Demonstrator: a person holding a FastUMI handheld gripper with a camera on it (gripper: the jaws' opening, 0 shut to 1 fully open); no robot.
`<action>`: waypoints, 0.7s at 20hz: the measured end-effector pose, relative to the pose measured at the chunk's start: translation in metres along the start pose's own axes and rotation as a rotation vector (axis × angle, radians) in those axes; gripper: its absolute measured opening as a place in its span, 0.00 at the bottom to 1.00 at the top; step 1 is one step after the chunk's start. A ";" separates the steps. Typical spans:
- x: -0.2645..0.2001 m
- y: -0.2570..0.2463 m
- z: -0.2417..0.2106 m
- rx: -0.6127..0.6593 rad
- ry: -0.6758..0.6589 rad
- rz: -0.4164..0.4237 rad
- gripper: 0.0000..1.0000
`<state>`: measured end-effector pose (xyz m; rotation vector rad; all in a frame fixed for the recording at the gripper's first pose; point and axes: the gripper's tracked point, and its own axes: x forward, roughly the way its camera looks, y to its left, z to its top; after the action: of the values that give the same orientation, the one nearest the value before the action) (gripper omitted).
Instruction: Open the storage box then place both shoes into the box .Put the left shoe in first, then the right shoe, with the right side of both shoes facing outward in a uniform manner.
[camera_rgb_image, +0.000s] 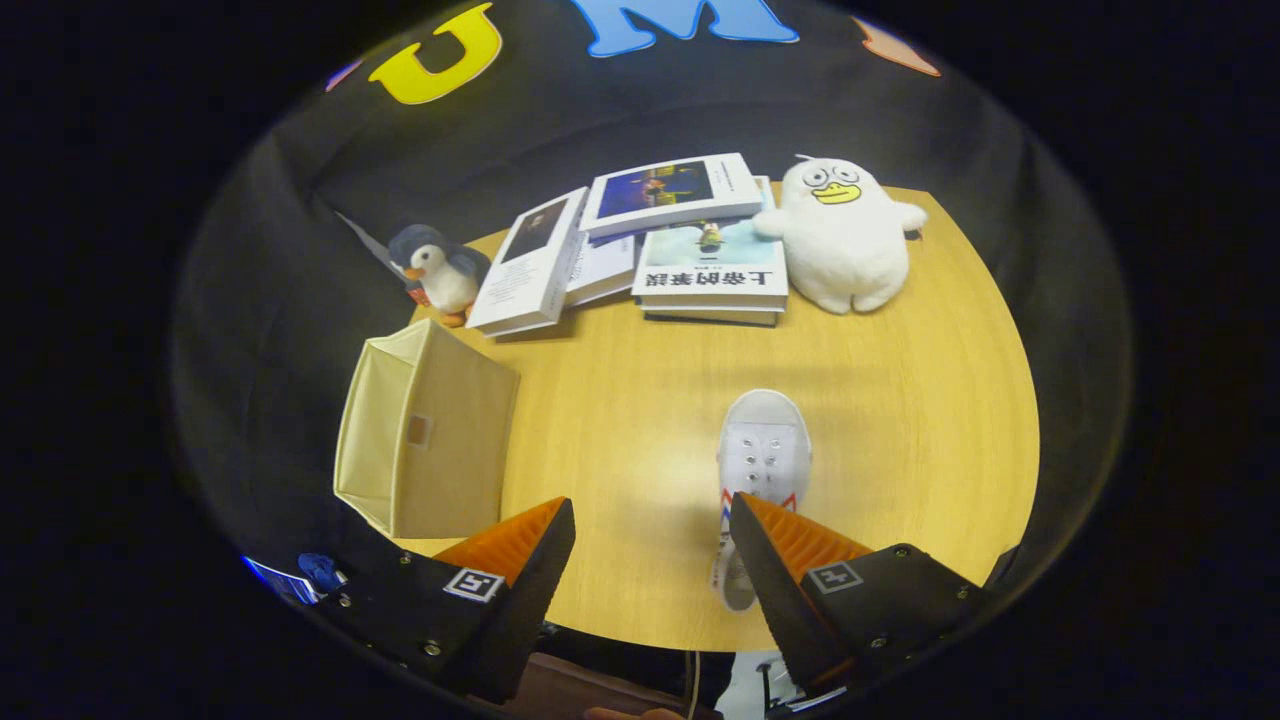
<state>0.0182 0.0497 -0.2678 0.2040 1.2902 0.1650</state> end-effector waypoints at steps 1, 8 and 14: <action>0.003 -0.011 -0.006 0.007 0.013 -0.019 0.94; 0.030 -0.063 -0.043 0.083 0.098 -0.084 0.92; 0.061 -0.093 -0.063 0.093 0.160 -0.122 0.90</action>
<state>-0.0251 -0.0225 -0.3634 0.1941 1.4670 0.0175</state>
